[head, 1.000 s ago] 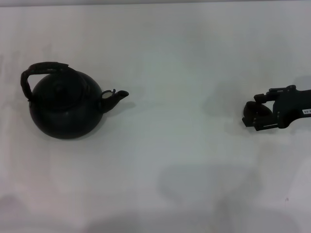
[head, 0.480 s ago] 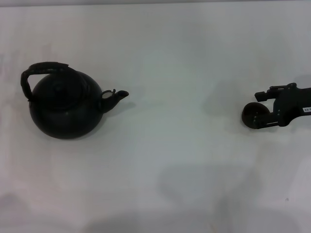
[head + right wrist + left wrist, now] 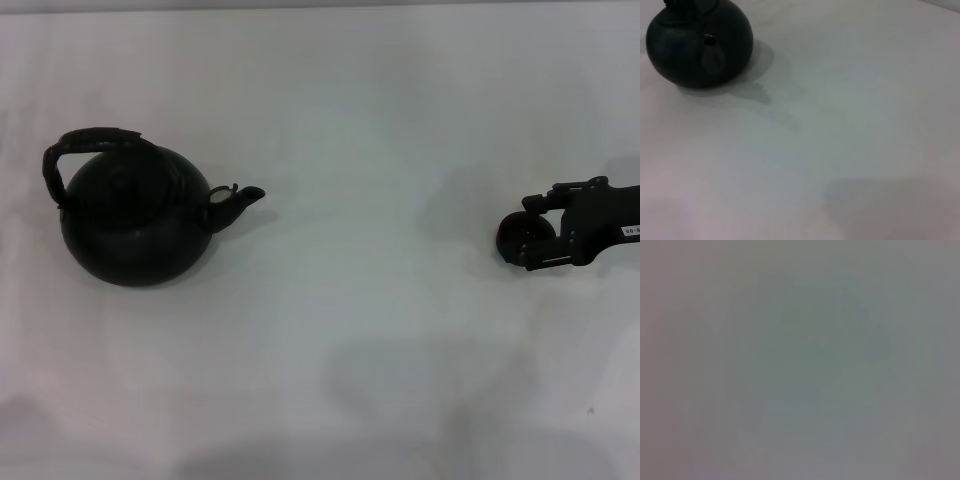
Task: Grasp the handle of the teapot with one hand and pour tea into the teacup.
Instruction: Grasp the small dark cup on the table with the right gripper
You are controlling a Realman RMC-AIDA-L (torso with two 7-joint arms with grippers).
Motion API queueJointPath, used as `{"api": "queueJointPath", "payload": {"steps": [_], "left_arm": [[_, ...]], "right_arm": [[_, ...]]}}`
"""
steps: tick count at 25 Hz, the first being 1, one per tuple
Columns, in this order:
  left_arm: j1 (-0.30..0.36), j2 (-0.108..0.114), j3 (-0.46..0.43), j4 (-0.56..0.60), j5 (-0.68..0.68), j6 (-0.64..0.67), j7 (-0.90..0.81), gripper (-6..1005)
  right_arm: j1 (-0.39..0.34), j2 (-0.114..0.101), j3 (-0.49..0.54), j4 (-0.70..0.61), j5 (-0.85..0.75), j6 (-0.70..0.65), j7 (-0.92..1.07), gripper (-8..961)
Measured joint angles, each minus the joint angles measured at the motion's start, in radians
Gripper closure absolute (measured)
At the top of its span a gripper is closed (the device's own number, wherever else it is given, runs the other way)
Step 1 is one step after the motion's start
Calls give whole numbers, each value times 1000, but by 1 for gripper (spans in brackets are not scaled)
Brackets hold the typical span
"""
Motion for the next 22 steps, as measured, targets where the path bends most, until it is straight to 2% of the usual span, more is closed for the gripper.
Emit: {"api": "queueJointPath", "payload": {"steps": [22], "left_arm": [[1,0,0,4,-6,-3,-2,183]], "right_arm": [[2,0,-38,42,-38,-62,-7,105]]}}
